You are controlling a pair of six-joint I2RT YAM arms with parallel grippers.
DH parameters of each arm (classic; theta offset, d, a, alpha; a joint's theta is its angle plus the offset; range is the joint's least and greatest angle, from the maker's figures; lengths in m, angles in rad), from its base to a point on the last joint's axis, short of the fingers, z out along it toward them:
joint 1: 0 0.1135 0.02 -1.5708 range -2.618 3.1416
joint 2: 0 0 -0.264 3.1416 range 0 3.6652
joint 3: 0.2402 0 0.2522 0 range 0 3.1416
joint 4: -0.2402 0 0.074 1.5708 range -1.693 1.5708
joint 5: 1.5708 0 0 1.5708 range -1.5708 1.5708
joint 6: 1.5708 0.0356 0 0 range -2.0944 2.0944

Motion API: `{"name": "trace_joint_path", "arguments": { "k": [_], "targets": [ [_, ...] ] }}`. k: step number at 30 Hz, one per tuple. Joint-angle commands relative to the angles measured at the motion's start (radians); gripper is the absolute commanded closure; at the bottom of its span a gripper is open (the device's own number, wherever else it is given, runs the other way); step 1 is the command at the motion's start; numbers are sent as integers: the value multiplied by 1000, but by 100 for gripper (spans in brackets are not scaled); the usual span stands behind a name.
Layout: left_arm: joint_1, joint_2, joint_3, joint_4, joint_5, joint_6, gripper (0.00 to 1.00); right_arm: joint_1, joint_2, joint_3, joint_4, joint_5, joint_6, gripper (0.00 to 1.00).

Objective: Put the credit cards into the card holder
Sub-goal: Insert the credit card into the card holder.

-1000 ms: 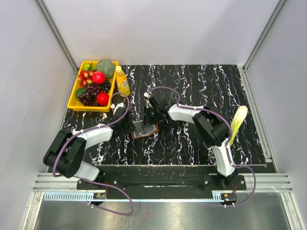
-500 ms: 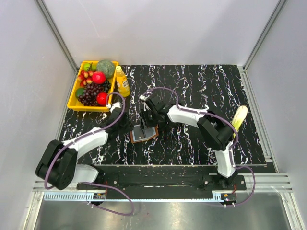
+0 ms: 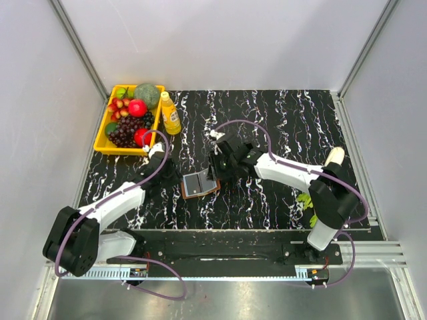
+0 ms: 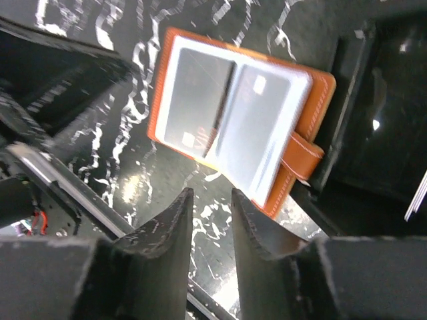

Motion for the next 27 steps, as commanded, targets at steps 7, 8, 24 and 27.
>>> {"name": "trace_joint_path", "arguments": {
  "k": [7,8,24,27],
  "targets": [
    [8,9,-3,16,-3,28,64,-26,-25,-98,-34,116,3,69],
    [8,6,-4,19,-1,28,64,-45,-30,-101,-39,117,-1,69],
    [8,46,-20,17,10,25,63,-193,1,-114,96,-111,20,52],
    [8,55,-18,10,8,23,63,-141,28,-69,58,-56,-27,50]
  ]
}}
